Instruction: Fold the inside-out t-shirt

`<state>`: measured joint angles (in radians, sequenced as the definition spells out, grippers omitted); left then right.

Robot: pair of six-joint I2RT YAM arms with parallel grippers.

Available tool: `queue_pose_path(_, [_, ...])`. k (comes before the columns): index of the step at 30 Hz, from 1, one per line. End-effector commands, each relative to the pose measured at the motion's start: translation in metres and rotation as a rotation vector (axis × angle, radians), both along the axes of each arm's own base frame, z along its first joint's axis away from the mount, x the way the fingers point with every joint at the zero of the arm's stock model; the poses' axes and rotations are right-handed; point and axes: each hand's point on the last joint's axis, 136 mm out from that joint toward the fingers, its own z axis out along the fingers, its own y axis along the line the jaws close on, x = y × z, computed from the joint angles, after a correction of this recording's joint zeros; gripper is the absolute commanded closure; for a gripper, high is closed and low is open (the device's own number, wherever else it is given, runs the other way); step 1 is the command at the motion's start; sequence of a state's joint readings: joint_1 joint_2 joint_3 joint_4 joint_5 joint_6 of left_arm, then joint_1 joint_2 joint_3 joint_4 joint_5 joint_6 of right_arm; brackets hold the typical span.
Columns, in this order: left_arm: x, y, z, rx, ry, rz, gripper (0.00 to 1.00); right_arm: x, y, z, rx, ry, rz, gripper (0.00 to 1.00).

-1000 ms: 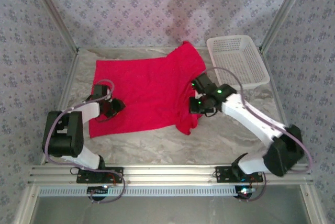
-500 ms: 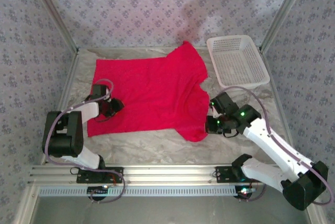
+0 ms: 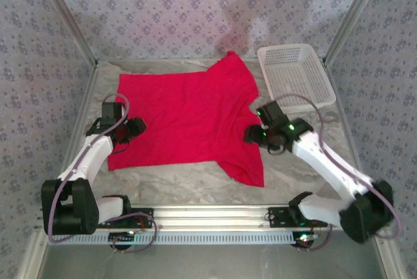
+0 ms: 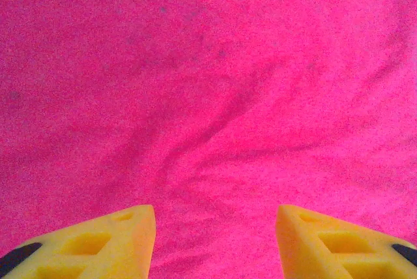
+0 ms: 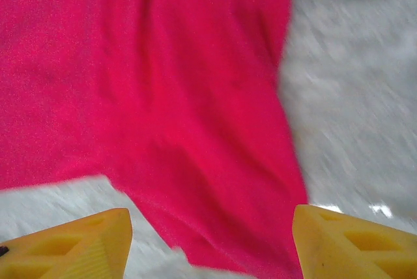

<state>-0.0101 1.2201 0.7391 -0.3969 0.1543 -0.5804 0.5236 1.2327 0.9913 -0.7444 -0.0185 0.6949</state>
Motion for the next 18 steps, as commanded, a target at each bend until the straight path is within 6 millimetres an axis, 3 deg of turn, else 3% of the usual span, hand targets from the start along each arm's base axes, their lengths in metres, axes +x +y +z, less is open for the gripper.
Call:
queue_pose_path(1, [0.011,-0.002,-0.009,-0.049,0.038,0.003,0.49,0.074,0.038,-0.001,0.051,-0.071,0.042,0.33])
queue_pose_path(4, [0.030,-0.005,-0.021,-0.085,0.058,0.009,0.49,0.128,0.057,-0.023,0.068,-0.021,0.026,0.36])
queue_pose_path(9, [0.068,0.006,-0.047,-0.111,0.108,0.051,0.49,0.180,0.064,-0.077,0.056,0.093,-0.005,0.40])
queue_pose_path(14, [0.111,0.018,-0.070,-0.110,0.154,0.076,0.49,0.218,0.044,-0.121,0.009,0.171,-0.089,0.41])
queue_pose_path(18, [0.146,0.020,-0.074,-0.109,0.141,0.068,0.48,0.244,0.025,-0.136,-0.032,0.198,-0.147,0.42])
